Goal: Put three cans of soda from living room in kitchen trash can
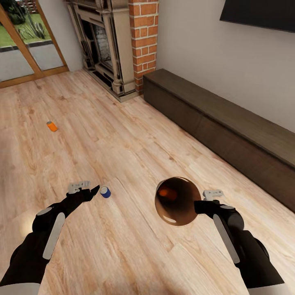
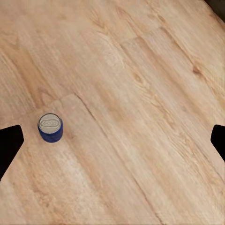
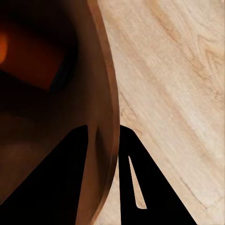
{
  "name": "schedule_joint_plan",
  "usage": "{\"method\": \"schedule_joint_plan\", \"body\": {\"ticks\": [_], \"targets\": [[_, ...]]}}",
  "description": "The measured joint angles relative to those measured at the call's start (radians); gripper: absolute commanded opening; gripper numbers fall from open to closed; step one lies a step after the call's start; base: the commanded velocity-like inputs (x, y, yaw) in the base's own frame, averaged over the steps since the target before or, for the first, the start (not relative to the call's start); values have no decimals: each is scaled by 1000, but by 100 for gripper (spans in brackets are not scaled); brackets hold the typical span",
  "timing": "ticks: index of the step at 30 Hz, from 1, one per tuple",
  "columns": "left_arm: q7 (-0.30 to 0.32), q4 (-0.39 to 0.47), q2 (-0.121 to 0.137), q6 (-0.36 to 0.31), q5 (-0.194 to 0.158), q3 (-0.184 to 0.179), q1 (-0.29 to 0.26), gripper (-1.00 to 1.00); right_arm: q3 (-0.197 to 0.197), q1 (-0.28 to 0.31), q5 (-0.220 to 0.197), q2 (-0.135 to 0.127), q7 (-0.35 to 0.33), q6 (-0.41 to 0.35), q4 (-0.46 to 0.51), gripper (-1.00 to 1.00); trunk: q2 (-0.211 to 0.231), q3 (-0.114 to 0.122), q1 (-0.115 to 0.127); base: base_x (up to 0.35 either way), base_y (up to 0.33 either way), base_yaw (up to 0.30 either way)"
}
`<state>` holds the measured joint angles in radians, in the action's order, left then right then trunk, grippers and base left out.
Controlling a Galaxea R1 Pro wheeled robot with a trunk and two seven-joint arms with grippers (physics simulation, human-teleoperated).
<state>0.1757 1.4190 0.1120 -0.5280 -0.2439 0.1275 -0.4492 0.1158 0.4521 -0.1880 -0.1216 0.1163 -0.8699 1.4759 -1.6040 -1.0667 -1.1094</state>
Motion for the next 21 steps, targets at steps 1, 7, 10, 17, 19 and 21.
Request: {"method": "schedule_joint_plan", "body": {"ticks": [1, 7, 10, 17, 19, 21], "targets": [[0, 0, 0, 0, 0, 1, 0, 100, 1, 0, 1, 0, 1, 0, 0, -100, 0, 0, 0, 322, -3, 2], [-108, 1, 1, -19, -2, 17, -1, 100, 3, 0, 4, 1, 0, 0, -5, -100, 0, 0, 0, 322, -1, 1], [-176, -2, 1, -45, -3, 70, -1, 100, 4, 0, 3, 2, 0, 0, -6, -100, 0, 0, 0, 322, -2, 0], [-271, -144, 2, -102, -92, 187, -12, 100, 4, 0, 6, 4, 2, -1, -13, -100, 0, 0, 0, 322, -65, 0], [-273, -148, 3, -103, -95, 187, -12, 100, 5, 0, 4, 5, 1, -1, -13, -100, 0, 0, 0, 322, -82, 0], [-274, -150, 3, -103, -98, 188, -12, 100, 6, 0, 5, 7, 1, -1, -13, -100, 0, 0, 0, 322, -84, 0]]}}
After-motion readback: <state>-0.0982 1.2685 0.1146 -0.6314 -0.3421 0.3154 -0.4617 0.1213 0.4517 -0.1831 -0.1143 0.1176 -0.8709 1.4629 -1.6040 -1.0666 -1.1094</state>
